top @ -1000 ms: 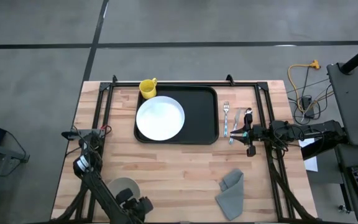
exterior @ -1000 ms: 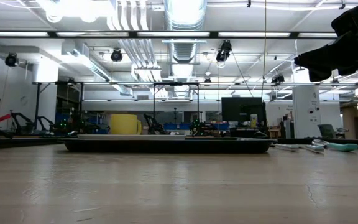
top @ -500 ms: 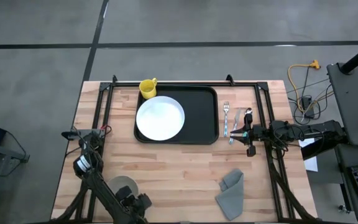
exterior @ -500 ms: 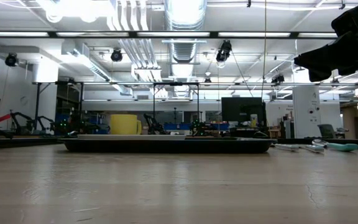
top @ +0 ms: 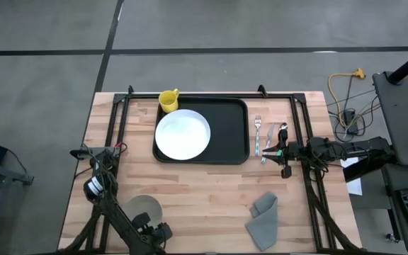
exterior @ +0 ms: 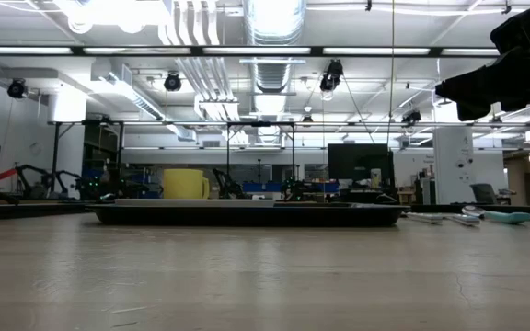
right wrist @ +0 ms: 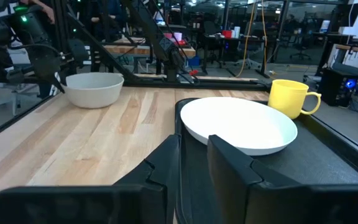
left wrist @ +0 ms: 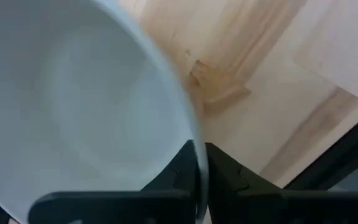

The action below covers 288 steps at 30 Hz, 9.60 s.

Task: Set up tray
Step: Put the gray bowl on top of the white plate on the black tray, then put the gray napkin to the right of the white plate on the black tray

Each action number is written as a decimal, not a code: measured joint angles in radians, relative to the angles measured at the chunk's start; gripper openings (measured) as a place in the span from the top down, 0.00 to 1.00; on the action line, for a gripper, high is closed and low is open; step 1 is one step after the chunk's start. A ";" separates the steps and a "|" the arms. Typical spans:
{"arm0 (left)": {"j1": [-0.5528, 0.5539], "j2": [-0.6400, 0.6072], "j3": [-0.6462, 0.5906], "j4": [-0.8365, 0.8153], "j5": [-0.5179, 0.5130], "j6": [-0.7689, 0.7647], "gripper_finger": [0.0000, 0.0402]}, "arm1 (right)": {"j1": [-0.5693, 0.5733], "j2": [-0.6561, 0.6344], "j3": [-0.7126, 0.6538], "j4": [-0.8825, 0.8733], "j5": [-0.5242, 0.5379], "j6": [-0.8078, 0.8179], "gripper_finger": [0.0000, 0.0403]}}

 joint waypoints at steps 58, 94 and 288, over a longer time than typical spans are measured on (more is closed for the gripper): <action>0.671 -0.513 -0.526 0.425 -0.475 1.144 1.00 | 0.000 0.000 0.000 0.000 0.000 0.000 0.83; 0.869 -0.581 -0.714 0.621 -0.379 1.356 1.00 | 0.000 -0.001 0.000 0.000 0.000 0.000 0.81; 0.346 -1.830 -1.852 2.354 0.212 1.165 0.81 | 0.000 0.000 0.000 0.000 0.000 0.000 0.82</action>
